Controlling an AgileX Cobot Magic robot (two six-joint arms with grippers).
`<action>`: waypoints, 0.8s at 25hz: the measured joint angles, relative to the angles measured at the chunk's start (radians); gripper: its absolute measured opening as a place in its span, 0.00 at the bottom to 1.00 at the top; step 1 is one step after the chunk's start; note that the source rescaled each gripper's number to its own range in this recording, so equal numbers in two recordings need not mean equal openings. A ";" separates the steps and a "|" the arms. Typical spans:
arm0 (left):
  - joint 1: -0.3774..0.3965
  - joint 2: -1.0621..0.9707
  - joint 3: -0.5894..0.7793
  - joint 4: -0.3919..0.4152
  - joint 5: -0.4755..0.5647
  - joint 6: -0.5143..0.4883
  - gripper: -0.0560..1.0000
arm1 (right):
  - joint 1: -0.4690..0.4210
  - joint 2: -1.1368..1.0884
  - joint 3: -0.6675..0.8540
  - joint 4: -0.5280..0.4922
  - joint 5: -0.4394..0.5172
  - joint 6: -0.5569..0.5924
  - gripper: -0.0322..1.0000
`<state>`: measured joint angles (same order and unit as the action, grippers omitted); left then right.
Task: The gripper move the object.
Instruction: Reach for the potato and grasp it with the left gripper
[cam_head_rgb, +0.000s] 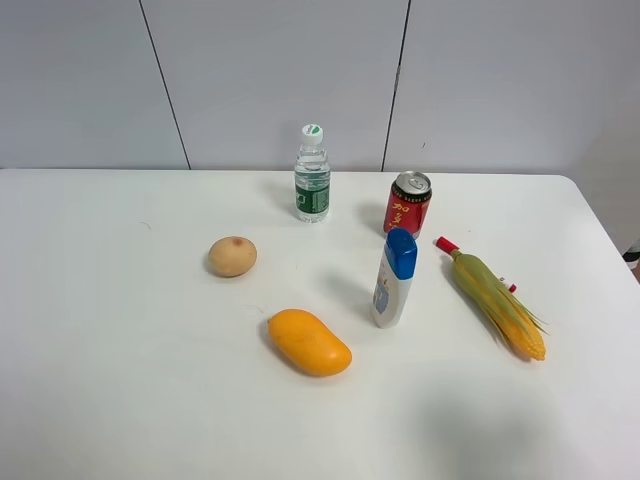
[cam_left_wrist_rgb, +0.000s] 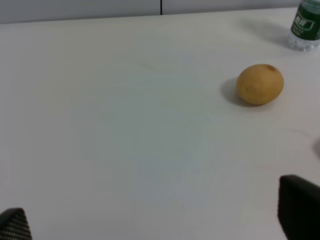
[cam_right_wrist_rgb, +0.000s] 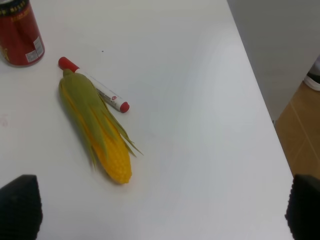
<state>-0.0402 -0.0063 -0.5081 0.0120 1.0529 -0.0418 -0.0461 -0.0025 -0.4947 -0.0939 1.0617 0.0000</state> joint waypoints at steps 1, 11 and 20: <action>0.000 0.000 0.000 0.000 0.000 0.000 1.00 | 0.000 0.000 0.000 0.000 0.000 0.000 1.00; 0.000 0.000 0.000 0.000 0.000 0.000 1.00 | 0.000 0.000 0.000 0.000 0.000 0.000 1.00; 0.000 0.077 -0.010 -0.005 -0.005 0.000 1.00 | 0.000 0.000 0.000 0.000 0.000 0.000 1.00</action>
<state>-0.0402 0.0705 -0.5183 0.0074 1.0482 -0.0418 -0.0461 -0.0025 -0.4947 -0.0939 1.0617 0.0000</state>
